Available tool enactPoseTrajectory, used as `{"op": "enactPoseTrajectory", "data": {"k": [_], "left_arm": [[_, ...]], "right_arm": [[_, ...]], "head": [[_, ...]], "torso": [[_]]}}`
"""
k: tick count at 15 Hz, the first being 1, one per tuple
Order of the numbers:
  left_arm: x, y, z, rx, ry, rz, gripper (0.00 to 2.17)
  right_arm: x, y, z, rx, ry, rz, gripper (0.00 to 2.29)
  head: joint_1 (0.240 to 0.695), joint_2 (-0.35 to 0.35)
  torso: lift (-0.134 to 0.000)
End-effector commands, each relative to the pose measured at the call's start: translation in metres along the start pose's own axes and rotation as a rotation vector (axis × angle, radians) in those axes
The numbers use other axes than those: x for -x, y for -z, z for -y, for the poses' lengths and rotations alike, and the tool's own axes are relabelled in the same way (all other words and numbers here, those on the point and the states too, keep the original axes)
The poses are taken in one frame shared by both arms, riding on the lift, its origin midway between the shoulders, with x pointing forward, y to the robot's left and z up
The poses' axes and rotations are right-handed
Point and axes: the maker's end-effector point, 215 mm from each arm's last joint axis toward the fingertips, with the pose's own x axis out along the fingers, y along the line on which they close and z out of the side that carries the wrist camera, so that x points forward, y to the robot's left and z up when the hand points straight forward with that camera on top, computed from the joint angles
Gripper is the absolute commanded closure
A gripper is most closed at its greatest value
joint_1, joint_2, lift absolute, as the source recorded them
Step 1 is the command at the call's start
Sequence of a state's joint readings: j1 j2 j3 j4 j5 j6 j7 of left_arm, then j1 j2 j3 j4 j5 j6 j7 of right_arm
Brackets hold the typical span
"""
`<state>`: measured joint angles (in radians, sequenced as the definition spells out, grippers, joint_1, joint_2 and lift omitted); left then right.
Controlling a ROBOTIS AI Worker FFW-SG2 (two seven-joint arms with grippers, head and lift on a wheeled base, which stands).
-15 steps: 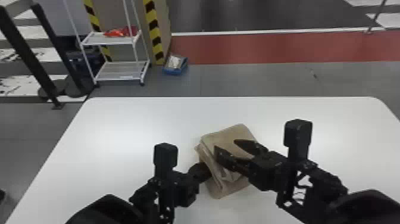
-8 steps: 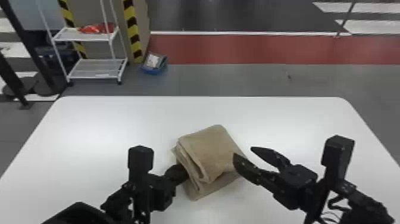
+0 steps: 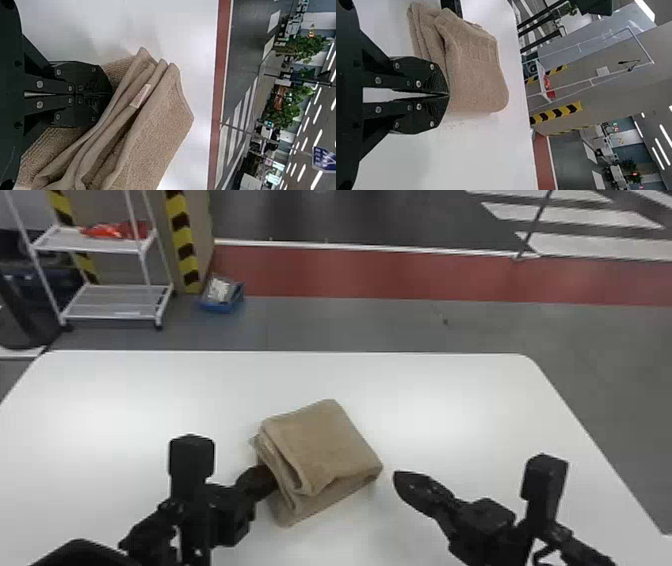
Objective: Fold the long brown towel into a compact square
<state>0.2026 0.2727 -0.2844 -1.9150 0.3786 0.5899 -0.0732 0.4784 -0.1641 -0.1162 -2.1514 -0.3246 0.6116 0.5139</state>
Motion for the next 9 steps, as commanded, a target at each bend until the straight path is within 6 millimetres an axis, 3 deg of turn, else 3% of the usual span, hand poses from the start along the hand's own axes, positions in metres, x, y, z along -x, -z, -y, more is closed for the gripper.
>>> {"op": "enactPoseTrajectory", "data": {"k": [1, 4, 9], "left_arm": [[0.003, -0.006, 0.002, -0.004, 0.001, 0.010, 1.72], [0.004, -0.007, 0.002, -0.006, 0.001, 0.012, 1.72], [0.012, -0.010, 0.009, -0.007, 0.015, 0.011, 1.72]], "right_arm": [[-0.014, 0.014, 0.003, -0.015, -0.006, -0.021, 2.07], [-0.035, 0.018, 0.009, -0.023, -0.009, -0.031, 2.07], [-0.062, 0.007, 0.025, 0.003, 0.021, -0.043, 2.07]], "head": [[0.695, -0.113], [0.695, -0.105], [0.695, -0.090]], "torso": [[-0.125], [-0.125], [-0.125]]}}
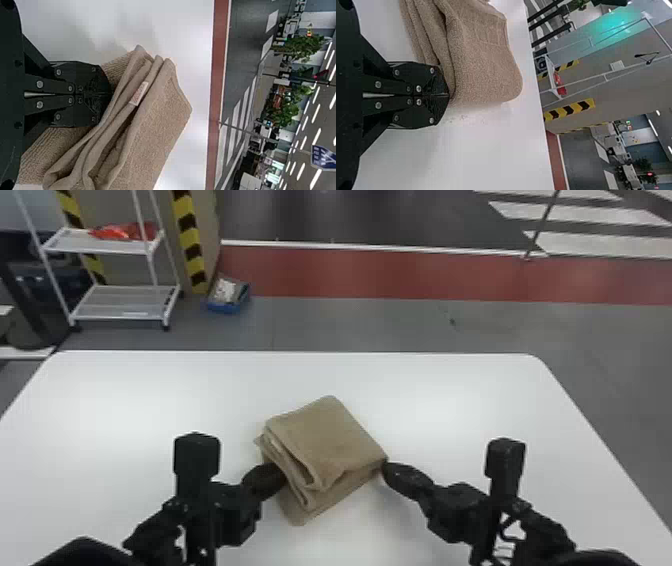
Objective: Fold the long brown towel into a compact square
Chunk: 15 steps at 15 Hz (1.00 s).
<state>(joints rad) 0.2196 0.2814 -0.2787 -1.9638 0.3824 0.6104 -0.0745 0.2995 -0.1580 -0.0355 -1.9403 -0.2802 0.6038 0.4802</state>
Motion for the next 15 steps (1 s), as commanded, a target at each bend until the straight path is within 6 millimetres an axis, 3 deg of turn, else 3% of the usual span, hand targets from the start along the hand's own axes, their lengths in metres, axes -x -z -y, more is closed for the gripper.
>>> {"op": "enactPoseTrajectory", "data": {"k": [1, 4, 7, 10, 15], "left_arm": [[0.011, -0.004, 0.006, 0.001, 0.011, 0.004, 1.72], [0.041, -0.004, -0.002, -0.008, 0.000, 0.002, 1.72], [0.064, -0.009, -0.025, 0.022, -0.022, 0.021, 1.72], [0.068, -0.017, -0.046, 0.023, -0.050, 0.042, 1.72], [0.052, -0.020, -0.052, 0.036, -0.038, 0.052, 1.72]], "right_arm": [[-0.010, -0.006, 0.005, 0.009, 0.007, -0.013, 2.07], [-0.026, -0.014, 0.010, 0.029, 0.018, -0.023, 2.07], [-0.041, -0.019, 0.014, 0.029, 0.026, -0.026, 2.07], [-0.052, -0.036, 0.024, 0.049, 0.046, -0.015, 2.07], [-0.103, -0.059, 0.035, 0.120, 0.067, -0.050, 2.07]], "head": [[0.695, -0.091], [0.695, -0.087], [0.695, -0.058], [0.695, -0.015], [0.695, 0.011]], "torso": [[-0.125], [-0.125], [-0.125], [-0.125], [-0.125]]}}
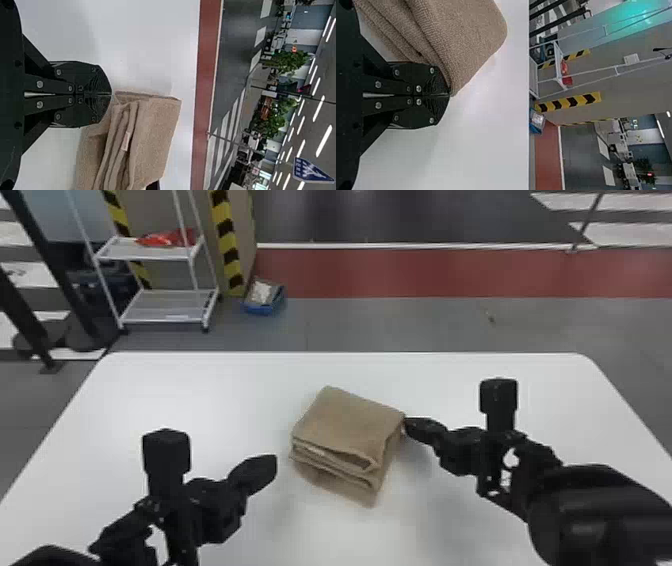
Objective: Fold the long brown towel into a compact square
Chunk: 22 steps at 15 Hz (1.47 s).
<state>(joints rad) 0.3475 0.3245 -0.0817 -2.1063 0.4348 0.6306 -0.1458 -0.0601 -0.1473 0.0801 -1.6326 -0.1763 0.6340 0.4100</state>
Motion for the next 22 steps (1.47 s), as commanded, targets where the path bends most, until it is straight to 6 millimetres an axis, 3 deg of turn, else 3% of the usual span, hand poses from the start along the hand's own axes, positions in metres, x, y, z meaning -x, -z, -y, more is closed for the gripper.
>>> {"op": "enactPoseTrajectory", "data": {"k": [1, 8, 10, 11, 14, 16, 17, 18, 19, 21, 22], "left_arm": [[-0.006, -0.003, 0.001, 0.003, 0.009, 0.005, 1.72], [-0.010, -0.005, -0.006, 0.015, 0.008, 0.010, 1.72], [-0.012, -0.005, -0.007, 0.014, 0.006, 0.010, 1.72], [-0.012, -0.007, -0.008, 0.014, 0.006, 0.013, 1.72], [-0.011, -0.011, -0.011, 0.013, -0.001, 0.022, 1.72], [-0.010, -0.033, -0.017, -0.003, -0.027, 0.093, 1.72], [-0.010, -0.046, -0.020, -0.010, -0.045, 0.133, 1.72], [-0.008, -0.060, -0.023, -0.019, -0.072, 0.181, 1.60], [-0.004, -0.084, -0.022, -0.049, -0.092, 0.265, 1.27], [-0.001, -0.103, -0.017, -0.089, -0.127, 0.340, 0.19], [0.001, -0.109, -0.011, -0.092, -0.131, 0.371, 0.03]], "right_arm": [[-0.021, -0.009, -0.001, 0.026, -0.002, -0.008, 2.07], [-0.064, -0.073, -0.047, 0.122, -0.071, 0.097, 2.07], [-0.062, -0.061, -0.050, 0.118, -0.075, 0.086, 2.06], [-0.054, -0.051, -0.043, 0.107, -0.067, 0.086, 2.06], [-0.006, -0.051, -0.015, 0.067, -0.019, 0.158, 2.00], [0.036, -0.062, 0.001, 0.082, 0.033, 0.227, 1.79], [0.056, -0.063, 0.008, 0.101, 0.067, 0.242, 1.45], [0.073, -0.071, 0.010, 0.105, 0.085, 0.268, 0.97], [0.089, -0.071, 0.011, 0.111, 0.096, 0.273, 0.40], [0.110, -0.069, 0.008, 0.128, 0.112, 0.258, 0.33], [0.117, -0.068, 0.004, 0.128, 0.124, 0.250, 0.25]], "head": [[0.695, 0.013], [0.695, 0.059], [0.695, 0.083], [0.695, 0.089], [0.695, 0.083], [0.695, 0.062], [0.695, 0.036], [0.695, 0.025], [0.695, 0.013], [0.695, -0.013], [0.695, -0.018]], "torso": [[-0.125], [-0.125], [-0.125], [-0.125], [-0.125], [-0.125], [-0.125], [-0.125], [-0.125], [-0.125], [-0.125]]}}
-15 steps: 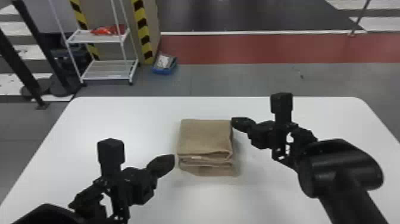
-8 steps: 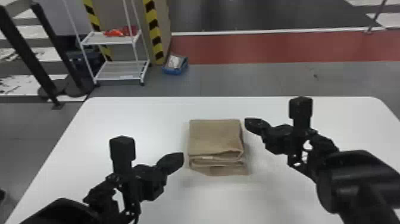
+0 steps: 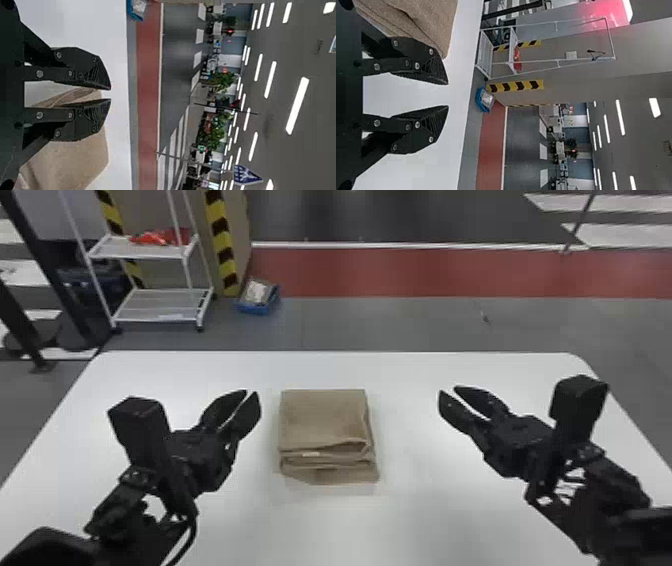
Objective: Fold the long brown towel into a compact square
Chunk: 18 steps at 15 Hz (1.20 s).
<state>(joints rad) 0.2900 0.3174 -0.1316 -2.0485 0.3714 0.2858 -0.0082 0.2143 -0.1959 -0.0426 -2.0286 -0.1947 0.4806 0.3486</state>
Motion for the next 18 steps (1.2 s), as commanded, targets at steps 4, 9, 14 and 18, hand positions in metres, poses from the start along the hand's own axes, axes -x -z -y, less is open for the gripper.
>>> {"op": "enactPoseTrajectory", "data": {"k": [4, 9, 14, 18], "left_arm": [[0.017, -0.042, 0.020, -0.119, -0.102, 0.204, 0.02], [0.043, -0.025, 0.010, -0.112, -0.154, 0.170, 0.06], [0.079, -0.015, -0.027, -0.092, -0.222, 0.133, 0.06], [0.089, -0.012, -0.025, -0.087, -0.210, 0.113, 0.07]], "right_arm": [[0.049, -0.005, -0.029, -0.013, 0.022, 0.005, 0.04], [0.094, -0.017, -0.014, -0.008, 0.098, 0.106, 0.04], [0.156, -0.043, -0.001, -0.025, 0.172, 0.269, 0.05], [0.177, -0.042, -0.002, -0.055, 0.210, 0.294, 0.05]], "head": [[0.695, -0.027], [0.695, -0.041], [0.695, -0.050], [0.695, -0.051]], "torso": [[-0.125], [-0.125], [-0.125], [-0.125]]}}
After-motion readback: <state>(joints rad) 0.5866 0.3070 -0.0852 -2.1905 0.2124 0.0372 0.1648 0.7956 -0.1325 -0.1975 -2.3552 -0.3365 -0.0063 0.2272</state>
